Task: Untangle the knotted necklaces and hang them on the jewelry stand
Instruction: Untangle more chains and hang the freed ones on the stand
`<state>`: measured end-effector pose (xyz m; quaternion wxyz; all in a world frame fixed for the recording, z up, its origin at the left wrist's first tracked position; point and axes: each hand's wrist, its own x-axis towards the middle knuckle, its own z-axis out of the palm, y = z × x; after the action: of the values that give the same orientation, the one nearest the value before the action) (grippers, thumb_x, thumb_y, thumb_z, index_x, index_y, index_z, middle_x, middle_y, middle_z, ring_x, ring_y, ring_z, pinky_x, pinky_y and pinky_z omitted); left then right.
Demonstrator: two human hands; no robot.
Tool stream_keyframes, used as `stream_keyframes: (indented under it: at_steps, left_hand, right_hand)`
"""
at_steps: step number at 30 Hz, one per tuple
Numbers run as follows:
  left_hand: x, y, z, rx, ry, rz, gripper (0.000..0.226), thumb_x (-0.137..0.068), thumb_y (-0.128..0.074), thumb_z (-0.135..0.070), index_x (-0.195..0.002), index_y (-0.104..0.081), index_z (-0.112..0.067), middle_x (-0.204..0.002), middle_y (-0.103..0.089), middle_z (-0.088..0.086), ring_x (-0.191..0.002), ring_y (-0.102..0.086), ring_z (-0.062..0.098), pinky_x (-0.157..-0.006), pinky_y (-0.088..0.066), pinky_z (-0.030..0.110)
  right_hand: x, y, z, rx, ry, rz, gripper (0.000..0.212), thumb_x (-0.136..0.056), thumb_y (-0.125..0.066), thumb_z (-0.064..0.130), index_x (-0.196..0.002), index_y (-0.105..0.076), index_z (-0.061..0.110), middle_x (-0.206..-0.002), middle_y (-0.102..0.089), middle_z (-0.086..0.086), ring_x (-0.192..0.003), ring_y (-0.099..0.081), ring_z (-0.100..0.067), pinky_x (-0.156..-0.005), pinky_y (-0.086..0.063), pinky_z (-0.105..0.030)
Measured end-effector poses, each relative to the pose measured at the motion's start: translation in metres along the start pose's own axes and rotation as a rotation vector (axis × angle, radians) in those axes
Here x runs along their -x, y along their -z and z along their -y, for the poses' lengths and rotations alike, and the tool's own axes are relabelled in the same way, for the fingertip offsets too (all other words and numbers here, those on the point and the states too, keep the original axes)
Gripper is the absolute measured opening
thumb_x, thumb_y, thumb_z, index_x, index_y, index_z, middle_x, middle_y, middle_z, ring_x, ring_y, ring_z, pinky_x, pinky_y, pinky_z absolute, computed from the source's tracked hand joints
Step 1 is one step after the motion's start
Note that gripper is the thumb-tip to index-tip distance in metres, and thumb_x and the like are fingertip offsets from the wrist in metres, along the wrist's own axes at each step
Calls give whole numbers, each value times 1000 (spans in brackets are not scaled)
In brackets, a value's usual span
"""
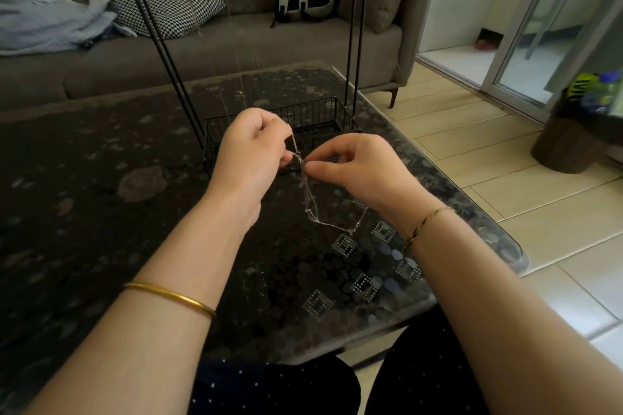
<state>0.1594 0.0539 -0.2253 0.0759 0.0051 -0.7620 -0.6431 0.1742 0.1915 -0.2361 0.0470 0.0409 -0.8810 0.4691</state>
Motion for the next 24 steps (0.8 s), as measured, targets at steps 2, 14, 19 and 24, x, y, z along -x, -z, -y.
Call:
stream_keyframes:
  at_steps: [2, 14, 19, 24]
  left_hand:
    - [0, 1, -2, 35, -8, -46, 14, -91, -51, -12, -79, -56, -16, -61, -48, -7, -71, -58, 10, -79, -53, 30]
    - [2, 6, -1, -49, 10, -11, 11, -95, -51, -15, -85, -56, -17, -69, -52, -3, -48, -38, 5, -43, -30, 17]
    - [3, 12, 8, -675, -186, 112, 5, -89, -63, -26, -84, -60, -25, -73, -63, -6, -70, -60, 11, -64, -47, 29]
    - [1, 13, 12, -1050, -57, 188, 10, -92, -61, -30, -86, -66, -25, -82, -64, -5, -77, -60, 15, -66, -46, 33]
  right_hand:
    - [1, 0, 2, -15, -27, 7, 6, -83, -68, 31, -82, -71, 27, -67, -60, 10, -62, -56, -8, -63, -51, -30]
    - [0, 7, -1, -285, -196, -134, 11, -89, -61, 17, -82, -69, 18, -69, -60, 1, -58, -53, -8, -54, -47, -22]
    - [-2, 11, -7, -108, -134, -257, 13, -91, -58, 16, -83, -68, 17, -62, -57, 7, -54, -52, -8, -53, -45, -21]
    - [-1, 13, -7, -91, -176, -229, 16, -91, -55, 16, -79, -64, 20, -65, -59, 3, -55, -51, -11, -55, -47, -26]
